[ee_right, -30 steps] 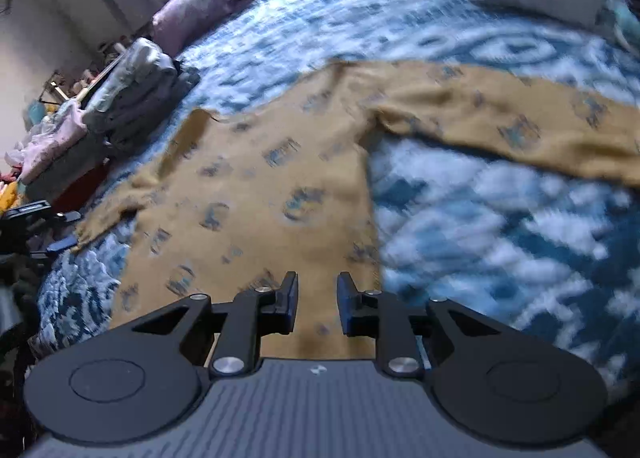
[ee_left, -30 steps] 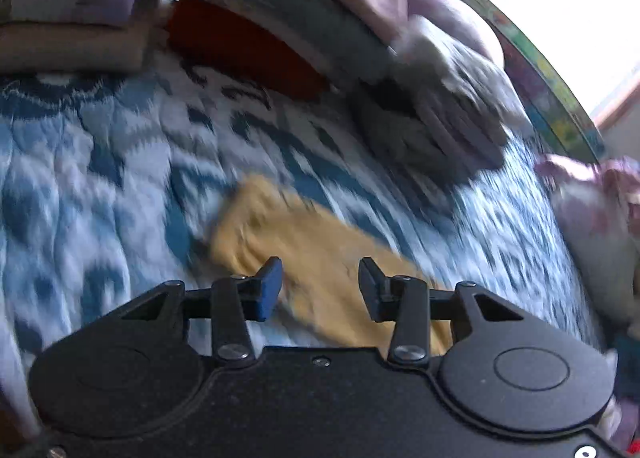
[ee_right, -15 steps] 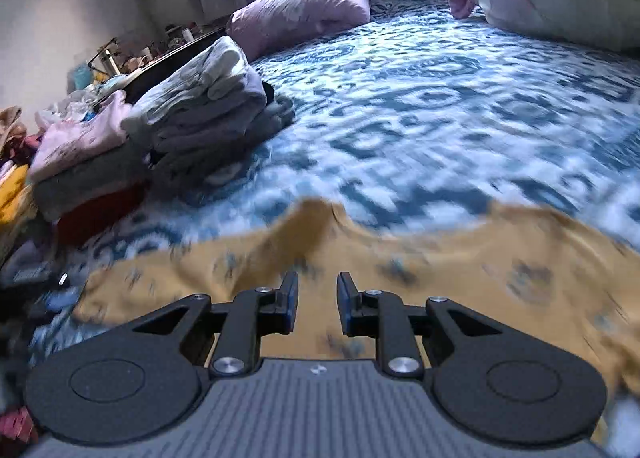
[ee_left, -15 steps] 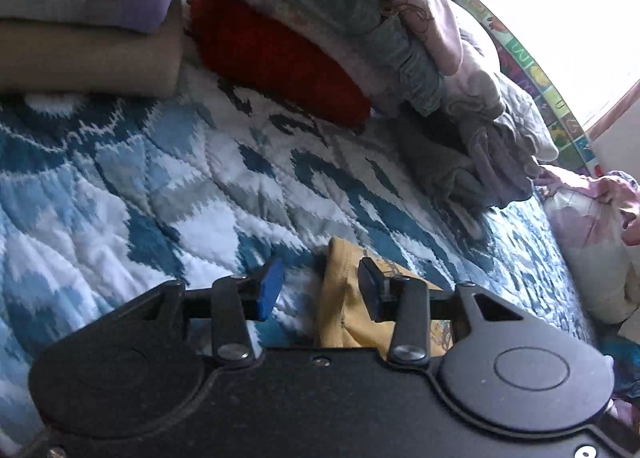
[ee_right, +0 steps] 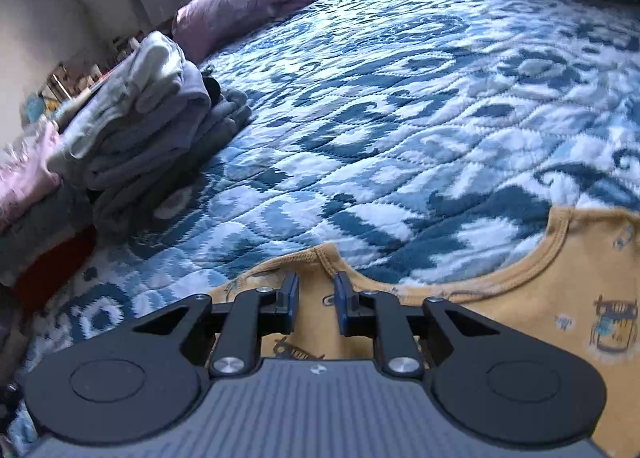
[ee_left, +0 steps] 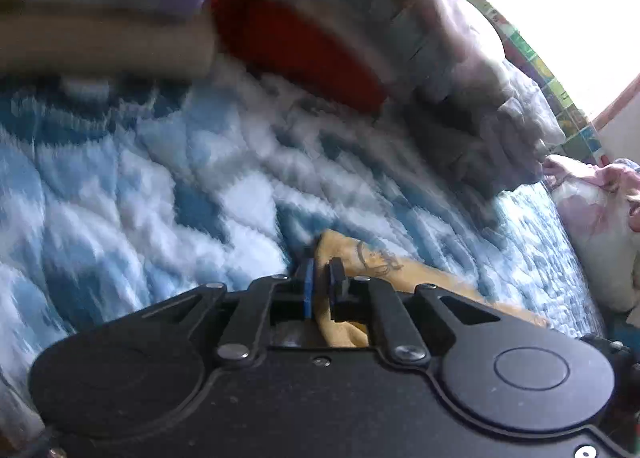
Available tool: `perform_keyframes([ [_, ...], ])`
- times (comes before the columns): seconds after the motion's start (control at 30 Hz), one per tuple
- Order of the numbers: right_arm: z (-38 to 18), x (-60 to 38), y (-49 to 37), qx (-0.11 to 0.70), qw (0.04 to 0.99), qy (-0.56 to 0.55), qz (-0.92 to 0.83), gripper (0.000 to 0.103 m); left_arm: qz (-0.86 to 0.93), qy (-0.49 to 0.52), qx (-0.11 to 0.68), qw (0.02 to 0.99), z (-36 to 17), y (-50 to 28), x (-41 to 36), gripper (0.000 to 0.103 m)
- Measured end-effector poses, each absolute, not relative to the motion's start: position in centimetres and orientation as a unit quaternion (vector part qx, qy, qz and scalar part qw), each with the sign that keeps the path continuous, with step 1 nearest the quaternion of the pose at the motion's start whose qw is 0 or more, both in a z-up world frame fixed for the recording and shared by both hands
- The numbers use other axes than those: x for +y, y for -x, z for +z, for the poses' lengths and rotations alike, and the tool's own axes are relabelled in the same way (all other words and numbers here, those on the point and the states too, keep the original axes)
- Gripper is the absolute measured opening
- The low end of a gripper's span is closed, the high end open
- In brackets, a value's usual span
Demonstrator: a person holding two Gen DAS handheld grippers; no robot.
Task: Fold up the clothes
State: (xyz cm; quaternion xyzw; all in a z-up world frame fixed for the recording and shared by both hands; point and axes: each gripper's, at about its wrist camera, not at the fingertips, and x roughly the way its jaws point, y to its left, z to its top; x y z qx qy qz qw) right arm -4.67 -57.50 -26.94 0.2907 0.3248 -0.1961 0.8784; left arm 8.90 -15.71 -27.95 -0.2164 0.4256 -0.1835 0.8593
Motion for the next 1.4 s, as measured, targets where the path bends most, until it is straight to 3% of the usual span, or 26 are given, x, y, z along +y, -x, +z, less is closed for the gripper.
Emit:
perform_keyframes([
  [0.03,-26.8,-57.4,4.5,0.328,0.879,-0.285,-0.197,0.02,-0.183,0.219,0.418,0.862,-27.6,-8.8,-15.5,0.022],
  [0.07,-26.7,-57.4,4.4,0.331,0.879,-0.281,-0.197,0.02,-0.181,0.217,0.405,0.869,-27.0,-8.7,-15.4,0.048],
  [0.1,-26.4,-57.2,4.4,0.33,0.882,-0.275,-0.195,0.022,-0.178,0.216,0.399,0.873,-26.8,-8.7,-15.2,0.053],
  [0.33,-24.8,-55.3,3.4,0.339,0.908,-0.193,-0.15,0.023,-0.183,0.211,0.394,0.876,-27.2,-9.3,-15.2,0.049],
  [0.43,-24.8,-54.6,2.5,0.356,0.912,-0.15,-0.135,0.023,-0.193,0.207,0.396,0.874,-27.5,-9.7,-15.6,0.043],
  [0.47,-25.0,-54.6,2.2,0.363,0.91,-0.147,-0.135,0.023,-0.198,0.201,0.398,0.873,-27.6,-9.8,-16.0,0.036],
  [0.5,-25.3,-54.5,1.9,0.37,0.908,-0.144,-0.135,0.023,-0.203,0.19,0.402,0.872,-27.7,-9.9,-16.5,0.01],
  [0.53,-25.6,-54.4,1.6,0.376,0.906,-0.141,-0.135,0.022,-0.198,0.177,0.406,0.874,-27.8,-10.0,-17.0,0.006],
  [0.63,-26.3,-54.2,0.8,0.391,0.9,-0.131,-0.14,0.017,-0.177,0.17,0.397,0.884,-27.4,-9.7,-17.1,0.006],
  [0.7,-26.3,-54.0,0.5,0.389,0.9,-0.126,-0.151,0.017,-0.177,0.153,0.401,0.885,-27.5,-9.7,-17.4,0.012],
  [0.73,-26.4,-54.0,0.4,0.389,0.9,-0.123,-0.157,0.017,-0.179,0.146,0.404,0.885,-27.5,-9.7,-17.5,0.017],
  [0.83,-26.4,-53.7,0.0,0.386,0.899,-0.115,-0.174,0.018,-0.172,0.15,0.405,0.886,-26.6,-9.0,-16.4,0.052],
  [0.87,-26.3,-53.6,0.1,0.383,0.9,-0.114,-0.176,0.018,-0.167,0.153,0.406,0.885,-26.3,-8.7,-15.9,0.052],
  [1.0,-25.6,-53.2,0.6,0.371,0.905,-0.112,-0.175,0.021,-0.187,0.138,0.426,0.874,-26.7,-7.7,-16.2,0.047],
  [1.03,-25.7,-53.0,0.5,0.373,0.905,-0.112,-0.172,0.021,-0.193,0.133,0.432,0.871,-26.8,-7.5,-16.3,0.04],
  [1.07,-25.8,-52.8,0.3,0.375,0.905,-0.111,-0.17,0.022,-0.199,0.128,0.437,0.868,-27.0,-7.2,-16.5,0.02],
  [1.1,-25.9,-52.6,0.2,0.376,0.905,-0.111,-0.167,0.02,-0.205,0.124,0.442,0.864,-27.1,-7.0,-16.6,0.007],
  [1.4,-26.5,-51.1,-1.0,0.391,0.904,-0.092,-0.149,0.019,-0.211,0.084,0.446,0.866,-26.6,-6.3,-15.9,0.007],
])
